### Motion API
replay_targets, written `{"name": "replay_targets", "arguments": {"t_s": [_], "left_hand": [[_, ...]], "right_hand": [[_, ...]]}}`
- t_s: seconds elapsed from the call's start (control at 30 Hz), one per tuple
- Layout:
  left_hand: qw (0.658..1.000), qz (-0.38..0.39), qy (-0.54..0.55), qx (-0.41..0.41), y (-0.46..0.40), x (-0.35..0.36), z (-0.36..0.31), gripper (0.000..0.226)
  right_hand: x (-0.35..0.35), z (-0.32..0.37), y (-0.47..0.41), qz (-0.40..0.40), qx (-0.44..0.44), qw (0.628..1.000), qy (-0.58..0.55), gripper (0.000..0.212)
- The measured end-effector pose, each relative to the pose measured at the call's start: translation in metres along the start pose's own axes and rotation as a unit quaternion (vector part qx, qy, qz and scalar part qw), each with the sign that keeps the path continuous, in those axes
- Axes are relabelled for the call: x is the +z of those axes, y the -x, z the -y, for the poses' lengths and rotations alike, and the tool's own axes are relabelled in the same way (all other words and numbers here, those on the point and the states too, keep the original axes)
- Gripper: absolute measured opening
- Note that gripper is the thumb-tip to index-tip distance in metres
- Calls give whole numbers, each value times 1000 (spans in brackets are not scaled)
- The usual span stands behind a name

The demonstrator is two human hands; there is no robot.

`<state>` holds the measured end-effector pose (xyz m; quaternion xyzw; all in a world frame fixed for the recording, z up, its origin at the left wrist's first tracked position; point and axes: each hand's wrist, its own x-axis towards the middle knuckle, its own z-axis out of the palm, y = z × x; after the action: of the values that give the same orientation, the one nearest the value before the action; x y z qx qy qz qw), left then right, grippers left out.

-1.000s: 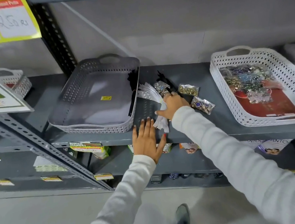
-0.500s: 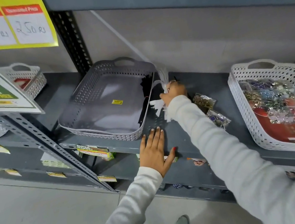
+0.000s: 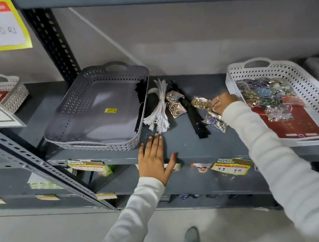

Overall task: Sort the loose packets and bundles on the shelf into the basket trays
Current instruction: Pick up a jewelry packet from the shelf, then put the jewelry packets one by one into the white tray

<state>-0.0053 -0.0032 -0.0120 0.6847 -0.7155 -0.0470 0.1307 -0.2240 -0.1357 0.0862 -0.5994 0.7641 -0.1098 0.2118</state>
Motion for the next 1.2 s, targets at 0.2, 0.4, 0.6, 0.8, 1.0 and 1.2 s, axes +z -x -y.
{"name": "replay_targets", "arguments": {"t_s": [0.2, 0.4, 0.6, 0.8, 1.0, 1.2], "left_hand": [[1000, -5, -1, 0, 1, 1, -2, 86], [994, -49, -4, 97, 20, 10, -10, 60], [995, -22, -23, 94, 19, 10, -23, 61], [998, 2, 9, 60, 5, 7, -23, 72], [998, -10, 42, 40, 5, 7, -25, 72], [998, -17, 41, 48, 4, 8, -23, 73]], "right_hand": [[5, -17, 12, 53, 19, 995, 86, 28], [-13, -15, 21, 91, 22, 985, 142, 35], [-8, -22, 26, 165, 34, 976, 137, 25], [-10, -11, 12, 131, -3, 986, 106, 23], [-8, 21, -15, 3, -78, 996, 44, 29], [7, 27, -29, 31, -53, 995, 77, 33]]}}
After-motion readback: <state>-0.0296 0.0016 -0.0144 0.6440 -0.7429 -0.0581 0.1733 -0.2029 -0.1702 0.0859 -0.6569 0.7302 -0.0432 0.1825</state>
